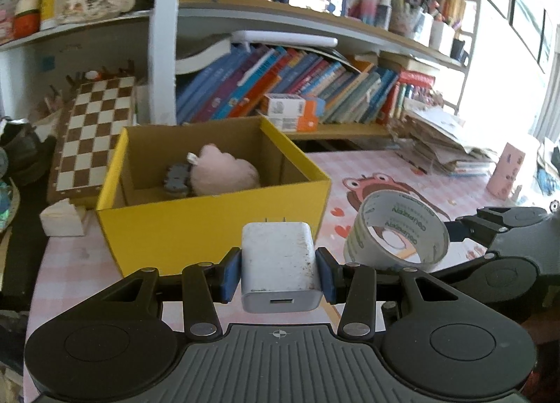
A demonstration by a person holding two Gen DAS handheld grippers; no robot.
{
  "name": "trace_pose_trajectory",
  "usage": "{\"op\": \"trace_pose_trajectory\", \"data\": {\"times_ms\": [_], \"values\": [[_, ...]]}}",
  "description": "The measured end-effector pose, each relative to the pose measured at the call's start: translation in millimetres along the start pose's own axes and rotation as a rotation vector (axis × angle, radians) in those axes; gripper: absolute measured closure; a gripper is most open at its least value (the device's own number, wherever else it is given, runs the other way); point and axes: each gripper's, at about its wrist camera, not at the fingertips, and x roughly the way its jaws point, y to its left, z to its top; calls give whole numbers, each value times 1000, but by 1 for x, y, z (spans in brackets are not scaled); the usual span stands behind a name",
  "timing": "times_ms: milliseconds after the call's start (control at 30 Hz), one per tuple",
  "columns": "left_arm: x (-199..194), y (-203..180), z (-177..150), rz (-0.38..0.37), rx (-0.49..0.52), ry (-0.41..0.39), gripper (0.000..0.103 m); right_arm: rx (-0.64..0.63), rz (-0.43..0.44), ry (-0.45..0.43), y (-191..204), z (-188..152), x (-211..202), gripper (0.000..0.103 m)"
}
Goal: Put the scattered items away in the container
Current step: 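Lift and carry the charger and tape roll over the yellow box with both tools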
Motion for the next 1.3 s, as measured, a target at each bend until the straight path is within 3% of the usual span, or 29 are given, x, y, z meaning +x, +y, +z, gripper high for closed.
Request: {"op": "trace_pose_trajectory", "data": {"times_ms": [400,900,1300], "values": [[-4,35,30,46,-45,-99,59,-57,-1,-60,7,29,2,21],[13,58,77,84,-10,-182,59,-87,2,-137,4,86,27,21],[55,80,111,125,-19,-147,59,-173,19,-139,4,132,75,21]]}}
